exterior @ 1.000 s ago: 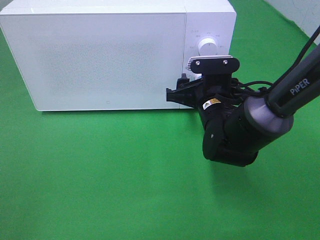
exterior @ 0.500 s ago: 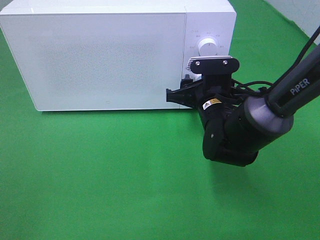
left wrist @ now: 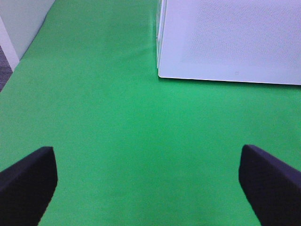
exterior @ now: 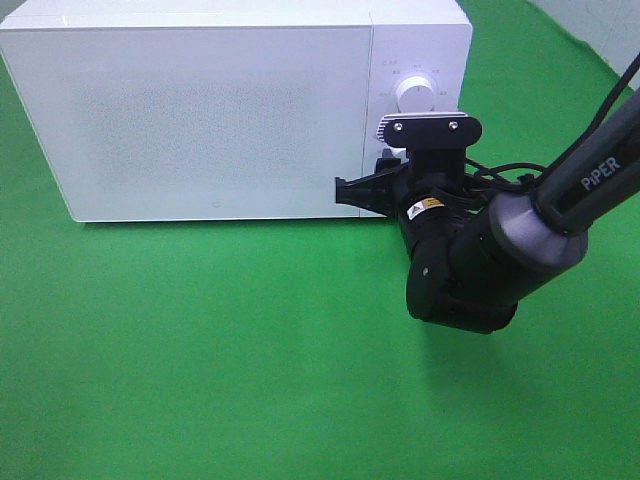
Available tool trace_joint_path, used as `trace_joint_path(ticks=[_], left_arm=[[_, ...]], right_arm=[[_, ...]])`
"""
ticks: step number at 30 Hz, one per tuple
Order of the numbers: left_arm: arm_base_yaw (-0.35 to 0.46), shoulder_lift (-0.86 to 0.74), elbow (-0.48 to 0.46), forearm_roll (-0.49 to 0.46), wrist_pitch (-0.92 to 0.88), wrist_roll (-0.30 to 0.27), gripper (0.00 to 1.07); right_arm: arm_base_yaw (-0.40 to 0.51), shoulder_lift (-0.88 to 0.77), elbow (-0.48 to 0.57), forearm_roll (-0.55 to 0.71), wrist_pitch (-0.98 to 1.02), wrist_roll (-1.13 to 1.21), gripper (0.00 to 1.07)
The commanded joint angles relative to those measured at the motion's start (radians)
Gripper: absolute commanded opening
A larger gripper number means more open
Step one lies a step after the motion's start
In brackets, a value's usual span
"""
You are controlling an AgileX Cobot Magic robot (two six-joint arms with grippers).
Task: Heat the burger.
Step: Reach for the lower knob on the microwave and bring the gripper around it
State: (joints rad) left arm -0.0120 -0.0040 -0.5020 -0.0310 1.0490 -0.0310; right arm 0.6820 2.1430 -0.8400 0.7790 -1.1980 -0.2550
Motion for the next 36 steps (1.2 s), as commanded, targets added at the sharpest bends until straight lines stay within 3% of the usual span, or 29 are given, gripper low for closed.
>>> trace_joint_path(ticks=[1,11,13,16,18,21,23,36], left_arm=[[0.002,-0.022,0.002,-0.001,-0.009,0.001,0.97],[0.002,-0.022,0.002,-0.001,-0.009,0.001,0.97],[0.002,-0.022,0.002,-0.001,-0.009,0.001,0.97],[0.002,-0.022,0.002,-0.001,-0.009,0.001,0.97],[0.002,-0.022,0.002,-0.001,-0.009,0.001,0.97],[0.002,-0.022,0.002,-0.001,-0.009,0.001,0.97],[0.002,-0.022,0.002,-0.001,-0.009,0.001,0.97],[0.002,-0.022,0.002,-0.001,-0.009,0.001,0.97]], right_arm=[[-0.006,0.001,-0.012,-0.042,-0.083,0.001,0.01],[-0.006,0.000,-0.012,-0.104,-0.101,0.174,0.02],[-0.006,-0.001,-0.012,-0.169,-0.099,0.406,0.02],[-0.006,-0.001,-0.012,-0.186,-0.098,0.477,0.02],[-0.006,-0.001,-0.012,-0.255,-0.113,0.738,0.02],[-0.006,-0.001,-0.012,-0.269,-0.122,0.807,0.02],[-0.006,-0.001,-0.012,-0.298,-0.153,1.038,0.02],[-0.006,-0.001,-0.012,-0.313,-0.170,1.533,0.00]])
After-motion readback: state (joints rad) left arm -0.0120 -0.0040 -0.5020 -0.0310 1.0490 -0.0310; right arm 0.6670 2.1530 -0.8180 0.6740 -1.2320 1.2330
